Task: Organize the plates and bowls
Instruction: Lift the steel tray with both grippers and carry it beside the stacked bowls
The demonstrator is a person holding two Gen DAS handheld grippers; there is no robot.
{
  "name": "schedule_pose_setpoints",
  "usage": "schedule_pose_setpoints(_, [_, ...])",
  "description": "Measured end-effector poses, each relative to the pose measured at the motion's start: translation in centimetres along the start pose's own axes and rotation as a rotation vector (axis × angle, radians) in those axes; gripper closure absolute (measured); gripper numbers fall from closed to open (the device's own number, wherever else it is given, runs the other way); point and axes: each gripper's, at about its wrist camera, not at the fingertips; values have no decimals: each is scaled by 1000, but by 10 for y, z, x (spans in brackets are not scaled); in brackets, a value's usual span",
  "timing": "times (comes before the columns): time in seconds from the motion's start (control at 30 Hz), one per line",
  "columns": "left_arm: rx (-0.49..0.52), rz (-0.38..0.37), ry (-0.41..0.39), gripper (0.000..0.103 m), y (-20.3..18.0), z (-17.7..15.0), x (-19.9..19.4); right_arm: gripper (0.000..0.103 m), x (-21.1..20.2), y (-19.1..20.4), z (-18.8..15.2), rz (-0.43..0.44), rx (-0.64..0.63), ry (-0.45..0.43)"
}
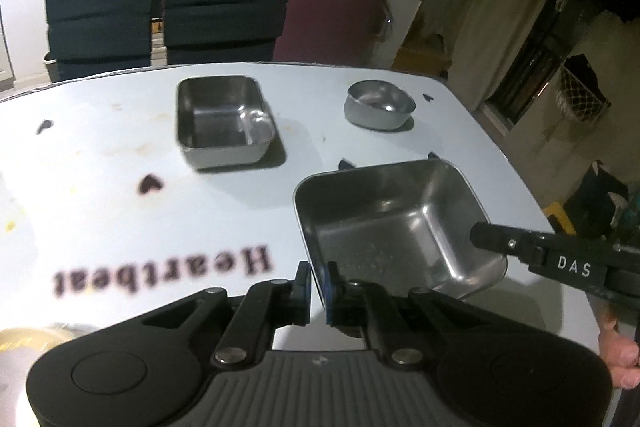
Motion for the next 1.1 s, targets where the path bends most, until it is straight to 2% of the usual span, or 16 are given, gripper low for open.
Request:
schedule_pose_setpoints(0.17, [10,13,-4,96,9,-18,-25,99,-21,27,-12,25,-105,-3])
schedule_pose_setpoints(0.33, [32,40,18,96,12,-33,-30,98,-29,38,-26,59,-133,49])
schedule_pose_setpoints(0.6, [98,50,64,94,8,-54,-11,97,-34,42,-35,37,-181,86])
schedule_pose_setpoints(1.1, [134,124,146,91,11,-54,37,96,-2,48,-33,5,-240,163])
Point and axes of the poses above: each gripper's, at about its wrist camera, not at the fingertips, and x roughly the way its jaws point, y to its left, z to its top, and after that the axes turned 15 degrees about -x, right-handed
